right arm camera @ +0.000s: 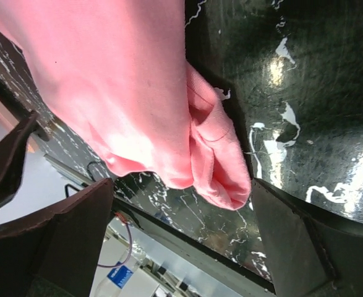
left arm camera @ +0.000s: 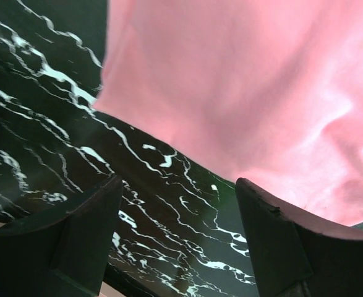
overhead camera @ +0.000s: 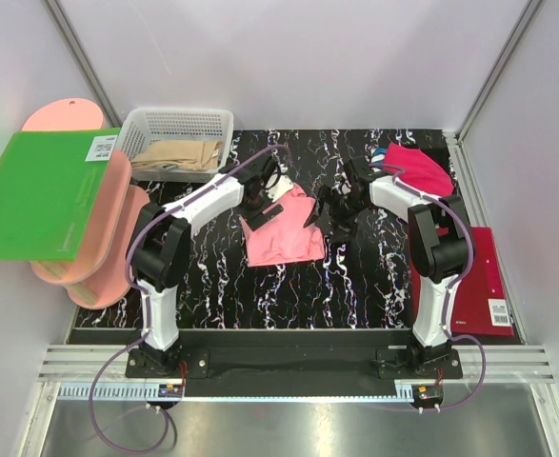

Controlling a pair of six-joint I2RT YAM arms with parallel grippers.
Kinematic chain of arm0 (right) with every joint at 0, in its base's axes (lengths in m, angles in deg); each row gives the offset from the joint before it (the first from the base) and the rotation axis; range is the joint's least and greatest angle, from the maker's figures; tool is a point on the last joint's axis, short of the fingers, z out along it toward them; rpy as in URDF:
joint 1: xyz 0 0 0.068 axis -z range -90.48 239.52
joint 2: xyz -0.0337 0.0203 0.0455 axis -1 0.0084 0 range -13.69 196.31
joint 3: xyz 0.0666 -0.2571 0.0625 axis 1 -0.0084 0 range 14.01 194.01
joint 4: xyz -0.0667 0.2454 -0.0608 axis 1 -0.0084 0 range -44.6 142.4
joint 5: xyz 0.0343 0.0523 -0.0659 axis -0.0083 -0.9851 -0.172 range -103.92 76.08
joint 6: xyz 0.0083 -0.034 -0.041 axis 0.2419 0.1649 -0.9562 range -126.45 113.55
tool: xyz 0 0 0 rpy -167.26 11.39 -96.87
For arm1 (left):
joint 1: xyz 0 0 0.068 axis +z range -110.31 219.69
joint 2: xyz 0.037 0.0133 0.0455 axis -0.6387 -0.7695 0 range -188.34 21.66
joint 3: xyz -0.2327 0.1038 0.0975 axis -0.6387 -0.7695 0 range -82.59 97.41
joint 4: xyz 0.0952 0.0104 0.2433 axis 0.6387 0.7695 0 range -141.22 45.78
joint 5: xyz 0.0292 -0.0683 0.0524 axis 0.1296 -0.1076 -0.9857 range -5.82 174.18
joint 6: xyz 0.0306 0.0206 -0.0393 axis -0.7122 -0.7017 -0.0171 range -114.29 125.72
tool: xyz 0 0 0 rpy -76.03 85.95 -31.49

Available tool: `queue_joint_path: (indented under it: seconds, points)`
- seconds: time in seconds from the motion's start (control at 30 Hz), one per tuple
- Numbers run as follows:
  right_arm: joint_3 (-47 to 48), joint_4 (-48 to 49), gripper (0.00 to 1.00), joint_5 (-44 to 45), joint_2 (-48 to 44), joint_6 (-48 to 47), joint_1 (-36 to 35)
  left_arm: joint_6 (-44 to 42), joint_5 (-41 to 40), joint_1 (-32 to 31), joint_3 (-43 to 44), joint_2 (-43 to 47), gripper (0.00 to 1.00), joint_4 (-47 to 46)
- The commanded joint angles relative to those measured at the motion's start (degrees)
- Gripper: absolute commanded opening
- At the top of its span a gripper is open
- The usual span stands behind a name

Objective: Fold and stack the t-shirts

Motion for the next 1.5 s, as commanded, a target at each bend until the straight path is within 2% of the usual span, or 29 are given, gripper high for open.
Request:
queue_joint_path:
  seconds: [0.0, 0.2, 0.57, 0.8, 0.97, 1.2, 1.37, 1.47]
  points:
    - [1.31, -0.86, 1.0, 3.62, -1.91, -3.59, 0.26, -0.76, -0.87, -1.05, 1.85, 5.11, 0.82, 2.86]
    - [7.72, -0.95, 1.0, 4.07, 4.67, -5.09, 1.23, 2.4, 4.58, -2.45, -1.4, 9.34, 0.84, 3.83]
    - [14.06, 0.98, 1.0, -0.5, 15.05, -3.78, 1.5, 6.98, 7.48, -4.83, -4.57, 1.87, 0.79, 0.85]
    - [11.16, 5.46, 1.0, -4.1, 16.11, -0.44, 1.5, 6.8, 7.48, -5.01, -5.27, -0.41, 0.78, -1.26]
    - [4.49, 13.1, 1.0, -8.41, 15.58, 1.76, 1.5, 6.1, 8.98, -5.18, -5.8, -0.76, 0.77, -2.06]
    - [-2.99, 21.54, 1.0, -9.38, 15.76, 3.25, 0.71, 5.57, 9.51, -5.27, -6.42, -0.15, 0.76, -2.23]
    - [-0.1, 19.54, 1.0, -8.06, 16.72, -0.17, -2.37, 5.04, 9.07, -5.36, -6.5, -0.33, 0.76, -2.23]
    - [3.15, 16.81, 0.89, -8.06, 19.44, -1.14, -3.51, 5.04, 9.24, -5.45, -6.5, -0.24, 0.76, -2.15]
